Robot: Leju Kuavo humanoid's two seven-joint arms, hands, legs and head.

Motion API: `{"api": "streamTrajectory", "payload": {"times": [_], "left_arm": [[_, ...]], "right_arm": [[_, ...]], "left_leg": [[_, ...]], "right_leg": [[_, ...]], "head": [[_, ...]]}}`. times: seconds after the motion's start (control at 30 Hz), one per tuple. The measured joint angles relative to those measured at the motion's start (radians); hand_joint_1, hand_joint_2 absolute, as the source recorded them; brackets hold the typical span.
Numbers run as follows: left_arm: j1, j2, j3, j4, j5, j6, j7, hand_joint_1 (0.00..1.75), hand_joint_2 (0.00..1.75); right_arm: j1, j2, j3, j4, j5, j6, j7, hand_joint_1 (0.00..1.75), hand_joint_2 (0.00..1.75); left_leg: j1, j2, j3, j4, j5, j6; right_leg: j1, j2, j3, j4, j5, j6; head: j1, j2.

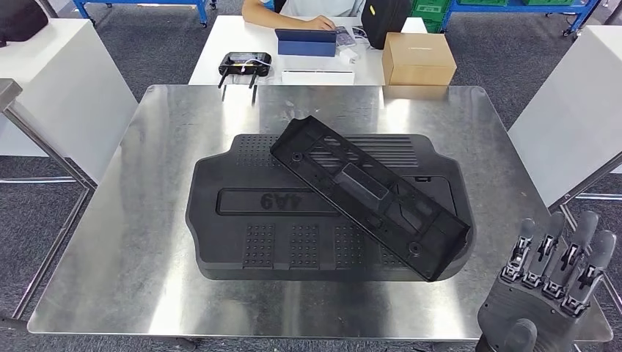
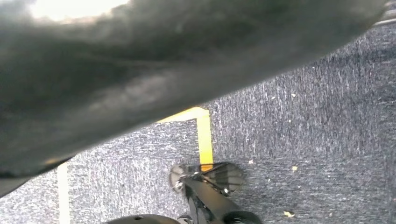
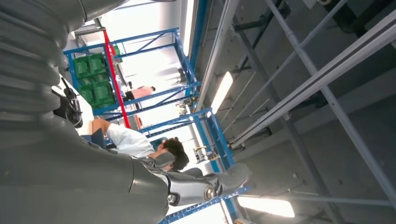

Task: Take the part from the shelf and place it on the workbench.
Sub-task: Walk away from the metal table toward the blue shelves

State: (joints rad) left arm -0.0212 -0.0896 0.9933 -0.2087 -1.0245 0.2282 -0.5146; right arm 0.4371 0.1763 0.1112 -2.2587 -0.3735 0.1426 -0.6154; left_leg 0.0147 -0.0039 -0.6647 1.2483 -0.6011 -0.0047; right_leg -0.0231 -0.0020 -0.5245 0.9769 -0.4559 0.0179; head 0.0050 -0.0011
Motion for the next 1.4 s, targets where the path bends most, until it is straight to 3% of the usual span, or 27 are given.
{"api": "streamTrajectory", "payload": {"times": [0.03, 0.07, 0.1, 0.13, 0.2, 0.27, 0.37, 0.43, 0.5, 0.57, 0.6, 0.67, 0.73, 0.8, 0.87, 0.9, 0.97, 1.03, 1.07, 1.1, 1.17, 1.23, 1.27, 1.33, 1.4], "left_arm": [[0.000, 0.000, 0.000, 0.000, -0.004, 0.004, 0.000, 0.00, 0.00], [0.001, 0.000, 0.000, 0.000, -0.008, 0.009, 0.000, 0.00, 0.00], [0.001, 0.000, 0.000, 0.000, -0.011, 0.015, -0.002, 0.00, 0.00], [0.000, -0.001, 0.000, 0.000, -0.013, 0.020, -0.004, 0.00, 0.00], [-0.001, -0.007, 0.000, 0.000, -0.014, 0.027, -0.011, 0.00, 0.00], [-0.003, -0.014, 0.000, 0.000, -0.015, 0.030, -0.015, 0.00, 0.00], [-0.004, -0.016, 0.000, 0.000, -0.016, 0.033, -0.017, 0.00, 0.00], [-0.004, -0.017, 0.000, 0.000, -0.019, 0.034, -0.013, 0.00, 0.00], [-0.005, -0.017, 0.000, 0.000, -0.020, 0.033, -0.009, 0.00, 0.00], [-0.004, -0.018, 0.000, 0.000, -0.020, 0.030, -0.007, 0.00, 0.00], [-0.004, -0.019, 0.000, 0.000, -0.021, 0.029, -0.006, 0.00, 0.00], [-0.005, -0.021, 0.000, 0.000, -0.021, 0.027, -0.006, 0.00, 0.00], [-0.006, -0.023, 0.000, 0.000, -0.022, 0.027, -0.005, 0.00, 0.00], [-0.006, -0.024, 0.000, 0.000, -0.022, 0.027, -0.004, 0.00, 0.00], [-0.006, -0.024, 0.000, 0.000, -0.023, 0.027, -0.003, 0.00, 0.00], [-0.006, -0.023, 0.000, 0.000, -0.023, 0.027, -0.003, 0.00, 0.00], [-0.006, -0.023, 0.000, 0.000, -0.023, 0.027, -0.003, 0.00, 0.00], [-0.006, -0.024, 0.000, 0.000, -0.024, 0.027, -0.003, 0.00, 0.00], [-0.006, -0.024, 0.000, 0.000, -0.025, 0.027, -0.003, 0.00, 0.00], [-0.006, -0.025, 0.000, 0.000, -0.027, 0.027, -0.003, 0.00, 0.00], [-0.008, -0.025, 0.000, 0.000, -0.030, 0.027, -0.003, 0.00, 0.00], [-0.012, -0.027, 0.000, 0.000, -0.032, 0.027, -0.003, 0.00, 0.00], [-0.014, -0.028, 0.000, 0.001, -0.032, 0.027, -0.003, 0.00, 0.00], [-0.016, -0.029, 0.000, 0.001, -0.033, 0.027, -0.003, 0.00, 0.00], [-0.018, -0.029, 0.000, 0.001, -0.034, 0.027, -0.003, 0.00, 0.00]], "right_arm": [[0.002, 0.001, 0.000, 0.000, -0.004, 0.000, 0.000, 0.00, 1.75], [0.006, 0.001, -0.002, 0.000, -0.009, 0.000, 0.000, 0.00, 1.75], [0.011, 0.001, -0.004, 0.000, -0.014, 0.000, 0.000, 0.00, 1.75], [0.017, 0.001, -0.007, 0.000, -0.019, 0.000, -0.001, 0.00, 1.75], [0.026, 0.001, -0.017, -0.003, -0.026, 0.001, -0.003, 0.00, 1.75], [0.032, 0.001, -0.025, -0.009, -0.028, 0.002, -0.005, 0.00, 1.75], [0.038, 0.001, -0.034, -0.015, -0.032, 0.006, -0.006, 0.00, 1.75], [0.039, 0.001, -0.042, -0.016, -0.036, 0.012, -0.004, 0.00, 1.75], [0.039, 0.001, -0.052, -0.016, -0.040, 0.017, 0.000, 0.00, 1.75], [0.039, 0.001, -0.060, -0.016, -0.046, 0.019, 0.007, 0.00, 1.75], [0.038, 0.001, -0.064, -0.016, -0.049, 0.019, 0.011, 0.00, 1.75], [0.036, 0.001, -0.072, -0.015, -0.053, 0.020, 0.017, 0.00, 1.75], [0.031, 0.002, -0.077, -0.015, -0.054, 0.021, 0.019, 0.00, 1.75], [0.029, 0.002, -0.080, -0.015, -0.054, 0.022, 0.019, 0.00, 1.75], [0.028, 0.003, -0.083, -0.015, -0.054, 0.022, 0.019, 0.00, 1.75], [0.028, 0.003, -0.083, -0.015, -0.054, 0.023, 0.019, 0.00, 1.75], [0.027, 0.004, -0.085, -0.014, -0.057, 0.023, 0.021, 0.00, 1.75], [0.026, 0.005, -0.088, -0.011, -0.065, 0.025, 0.025, 0.00, 1.75], [0.026, 0.005, -0.091, -0.008, -0.070, 0.027, 0.027, 0.00, 1.75], [0.026, 0.005, -0.096, -0.006, -0.076, 0.029, 0.031, 0.00, 1.75], [0.023, 0.006, -0.107, 0.000, -0.086, 0.035, 0.038, 0.00, 1.75], [0.019, 0.006, -0.117, 0.004, -0.090, 0.043, 0.045, 0.00, 1.75], [0.018, 0.007, -0.122, 0.005, -0.090, 0.048, 0.047, 0.00, 1.75], [0.017, 0.010, -0.131, 0.009, -0.090, 0.055, 0.051, 0.00, 1.75], [0.016, 0.012, -0.138, 0.012, -0.089, 0.064, 0.058, 0.00, 1.75]], "left_leg": [[0.001, 0.000, -0.017, 0.045, -0.014, -0.003], [0.004, 0.000, -0.017, 0.054, -0.008, -0.005], [0.007, 0.000, 0.001, 0.025, 0.016, -0.008], [0.013, 0.001, 0.036, -0.039, 0.051, -0.012], [0.019, -0.004, 0.095, -0.159, 0.094, -0.017], [0.016, -0.010, 0.105, -0.196, 0.100, -0.010], [0.012, -0.010, 0.093, -0.199, 0.114, 0.015], [0.012, -0.008, 0.082, -0.201, 0.124, 0.031], [0.008, -0.005, 0.067, -0.201, 0.133, 0.042], [0.004, -0.003, 0.054, -0.201, 0.141, 0.045], [0.003, -0.002, 0.049, -0.201, 0.146, 0.044], [0.002, -0.002, 0.042, -0.201, 0.155, 0.040], [-0.001, -0.002, 0.039, -0.201, 0.162, 0.031], [-0.001, -0.001, 0.040, -0.206, 0.171, 0.017], [0.003, -0.001, 0.039, -0.206, 0.171, 0.004], [0.004, -0.001, 0.032, -0.188, 0.153, -0.001], [0.006, 0.000, -0.002, -0.091, 0.078, -0.008], [0.007, 0.000, -0.039, 0.029, 0.009, -0.014], [0.007, 0.000, -0.041, 0.056, 0.000, -0.017], [0.009, 0.000, -0.023, 0.043, 0.010, -0.019], [0.014, 0.000, 0.056, -0.073, 0.056, -0.023], [0.014, -0.004, 0.114, -0.174, 0.083, -0.017], [0.011, -0.007, 0.120, -0.192, 0.085, -0.010], [0.005, -0.009, 0.110, -0.193, 0.094, 0.009], [0.004, -0.005, 0.100, -0.197, 0.108, 0.029]], "right_leg": [[0.000, 0.000, -0.001, 0.001, 0.000, 0.000], [-0.001, 0.000, -0.001, 0.003, 0.000, 0.000], [-0.003, 0.000, 0.000, 0.005, 0.000, 0.001], [-0.006, 0.001, 0.000, 0.009, -0.002, 0.004], [-0.004, 0.002, -0.006, 0.023, -0.008, 0.015], [0.000, 0.004, -0.017, 0.030, -0.008, 0.030], [-0.003, 0.005, -0.030, 0.036, -0.009, 0.045], [-0.004, 0.004, -0.069, 0.109, -0.053, 0.040], [-0.003, 0.004, -0.130, 0.242, -0.114, 0.032], [-0.002, 0.004, -0.155, 0.310, -0.138, 0.036], [-0.001, 0.004, -0.136, 0.285, -0.128, 0.042], [0.004, 0.004, -0.050, 0.144, -0.089, 0.048], [0.011, 0.003, 0.010, 0.034, -0.060, 0.041], [0.019, 0.003, 0.014, 0.016, -0.048, 0.027], [0.014, 0.003, 0.013, 0.009, -0.033, 0.012], [0.009, 0.002, 0.012, 0.006, -0.025, 0.005], [0.004, -0.001, 0.009, 0.004, -0.012, -0.005], [0.005, -0.003, 0.000, 0.006, -0.005, -0.007], [0.006, -0.003, -0.005, 0.008, -0.002, -0.006], [0.005, -0.003, -0.009, 0.011, 0.000, -0.005], [0.003, -0.003, -0.017, 0.022, 0.001, -0.001], [0.007, -0.002, -0.028, 0.037, 0.000, 0.008], [0.009, -0.002, -0.033, 0.041, 0.001, 0.015], [0.008, -0.002, -0.040, 0.040, 0.009, 0.029], [0.005, 0.000, -0.056, 0.057, -0.005, 0.036]], "head": [[0.000, 0.000], [0.000, 0.000], [0.000, 0.000], [0.000, 0.000], [-0.002, 0.000], [-0.003, 0.000], [-0.001, 0.000], [0.001, 0.000], [0.002, 0.000], [0.002, 0.000], [0.002, 0.000], [0.002, 0.000], [0.001, 0.000], [-0.001, 0.000], [-0.001, 0.000], [-0.003, 0.000], [-0.005, 0.000], [-0.006, 0.000], [-0.006, 0.000], [-0.006, 0.000], [-0.006, 0.000], [-0.005, 0.000], [-0.004, 0.000], [-0.001, 0.000], [-0.001, 0.000]]}}
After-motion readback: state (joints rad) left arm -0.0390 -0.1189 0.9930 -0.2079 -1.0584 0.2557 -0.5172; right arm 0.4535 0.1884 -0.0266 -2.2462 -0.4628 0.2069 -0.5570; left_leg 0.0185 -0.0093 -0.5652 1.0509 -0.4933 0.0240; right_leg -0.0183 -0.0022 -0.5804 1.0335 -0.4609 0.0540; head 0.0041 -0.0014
